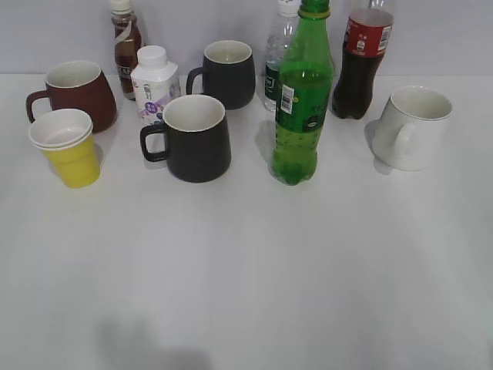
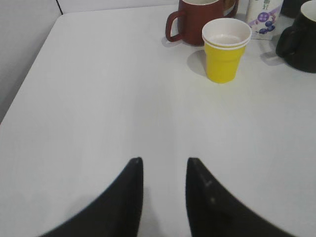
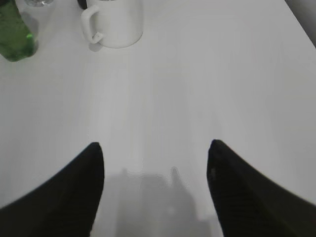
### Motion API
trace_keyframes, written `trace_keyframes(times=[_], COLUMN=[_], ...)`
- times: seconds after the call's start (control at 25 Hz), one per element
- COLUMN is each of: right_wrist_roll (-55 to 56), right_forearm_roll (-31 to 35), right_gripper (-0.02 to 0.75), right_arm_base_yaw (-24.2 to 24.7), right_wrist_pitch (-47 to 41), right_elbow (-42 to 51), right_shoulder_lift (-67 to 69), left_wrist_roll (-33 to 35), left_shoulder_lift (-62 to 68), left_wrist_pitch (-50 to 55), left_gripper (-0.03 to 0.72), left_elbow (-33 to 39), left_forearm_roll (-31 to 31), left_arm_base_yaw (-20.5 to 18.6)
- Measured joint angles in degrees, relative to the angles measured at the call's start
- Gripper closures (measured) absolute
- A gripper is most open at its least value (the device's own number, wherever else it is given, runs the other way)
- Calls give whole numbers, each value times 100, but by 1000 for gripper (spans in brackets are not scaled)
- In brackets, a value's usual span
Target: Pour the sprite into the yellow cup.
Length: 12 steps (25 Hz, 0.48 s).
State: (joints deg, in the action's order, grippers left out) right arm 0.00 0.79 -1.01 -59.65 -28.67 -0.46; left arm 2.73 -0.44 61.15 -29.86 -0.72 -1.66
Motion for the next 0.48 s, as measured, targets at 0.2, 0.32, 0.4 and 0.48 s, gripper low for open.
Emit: trace_keyframes(times=[0.2,0.32,0.4,0.48], right_wrist_roll=[0,0,0,0], right_forearm_roll=[0,0,0,0], right_gripper=[248,248,248,248], right_arm_base_yaw=[0,0,0,0], right_wrist_pitch=[0,0,0,0], right_elbow=[0,0,0,0], right_shoulder_lift=[0,0,0,0], left_wrist_roll=[0,0,0,0], left_shoulder_lift=[0,0,0,0], left_wrist_pitch=[0,0,0,0], left_gripper=[452,452,453,453], left_elbow=[0,0,0,0], left_forearm_roll=[0,0,0,0], left_arm_base_yaw=[0,0,0,0])
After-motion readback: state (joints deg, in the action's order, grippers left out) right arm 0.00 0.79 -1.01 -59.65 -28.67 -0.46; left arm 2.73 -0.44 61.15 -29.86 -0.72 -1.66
